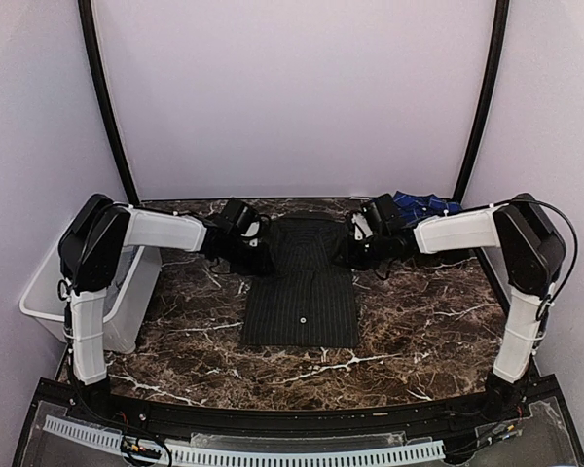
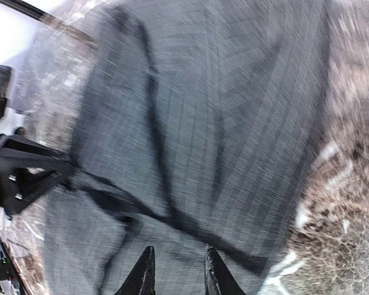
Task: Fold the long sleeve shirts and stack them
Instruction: Smooth out the 2/3-rectangle-folded shirt at the center of the board.
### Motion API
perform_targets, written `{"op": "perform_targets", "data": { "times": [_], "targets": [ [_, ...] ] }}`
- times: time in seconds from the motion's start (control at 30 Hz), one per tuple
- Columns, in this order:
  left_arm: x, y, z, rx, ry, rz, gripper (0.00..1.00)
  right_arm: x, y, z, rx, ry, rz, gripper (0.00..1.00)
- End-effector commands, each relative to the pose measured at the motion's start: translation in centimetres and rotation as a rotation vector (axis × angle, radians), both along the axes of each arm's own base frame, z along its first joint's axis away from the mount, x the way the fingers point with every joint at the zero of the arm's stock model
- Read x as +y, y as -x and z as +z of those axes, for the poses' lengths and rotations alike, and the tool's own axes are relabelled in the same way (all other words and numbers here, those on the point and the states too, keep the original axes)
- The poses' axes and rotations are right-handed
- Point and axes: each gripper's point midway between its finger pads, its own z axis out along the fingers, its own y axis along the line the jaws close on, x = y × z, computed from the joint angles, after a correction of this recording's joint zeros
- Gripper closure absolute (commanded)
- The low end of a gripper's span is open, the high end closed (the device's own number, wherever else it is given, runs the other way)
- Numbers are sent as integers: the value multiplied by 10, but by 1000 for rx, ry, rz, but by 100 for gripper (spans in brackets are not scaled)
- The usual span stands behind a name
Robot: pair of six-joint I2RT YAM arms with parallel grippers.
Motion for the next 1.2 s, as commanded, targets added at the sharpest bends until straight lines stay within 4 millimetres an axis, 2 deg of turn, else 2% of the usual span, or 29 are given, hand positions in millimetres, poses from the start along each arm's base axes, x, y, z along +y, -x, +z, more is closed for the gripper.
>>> {"op": "perform_targets", "data": {
  "times": [0.0, 0.03, 0.07, 0.1, 0.13, 0.17, 0.2, 0.23, 0.33, 0.37, 0.4, 0.5, 0.6, 0.77, 0.93, 1.1, 1.17],
  "targets": [
    [7, 7, 64, -73, 63, 11, 78, 33, 10, 49, -107, -33, 61, 74],
    [10, 11, 64, -70, 60, 17, 78, 43, 16, 52, -111, -44, 86, 74],
    [14, 11, 76, -92, 67, 34, 77, 52, 23, 53, -106, -56, 113, 74],
    [19, 16, 73, -86, 60, 42, 76, 62, 29, 54, -102, -70, 140, 74],
    [22, 18, 82, -98, 67, 51, 76, 71, 35, 53, -94, -87, 169, 74],
    [25, 23, 78, -84, 59, 54, 75, 78, 41, 51, -82, -103, 194, 74],
    [27, 27, 84, -85, 68, 55, 75, 85, 45, 48, -70, -117, 214, 74],
    [31, 33, 78, -67, 61, 55, 74, 90, 49, 44, -60, -129, 231, 74],
    [38, 49, 76, -40, 66, 54, 74, 102, 57, 28, -14, -173, 274, 74],
    [42, 56, 69, -21, 57, 52, 74, 102, 58, 20, 1, -177, 274, 74],
    [42, 60, 71, -17, 70, 46, 74, 101, 58, 11, 17, -176, 269, 74],
    [49, 79, 59, 33, 71, 33, 74, 92, 57, -20, 95, -156, 235, 75],
    [54, 97, 46, 86, 76, 19, 74, 78, 56, -35, 133, -154, 193, 76],
    [57, 116, 37, 133, 94, -4, 74, 70, 50, -21, 103, -157, 185, 72],
    [61, 129, 31, 154, 85, -5, 74, 61, 48, 17, 6, -151, 173, 65],
    [61, 139, 38, 139, 109, -12, 73, 34, 68, 43, -59, -130, 150, 55],
    [59, 146, 39, 137, 117, -32, 73, 21, 81, 45, -60, -125, 141, 53]
  ]
}}
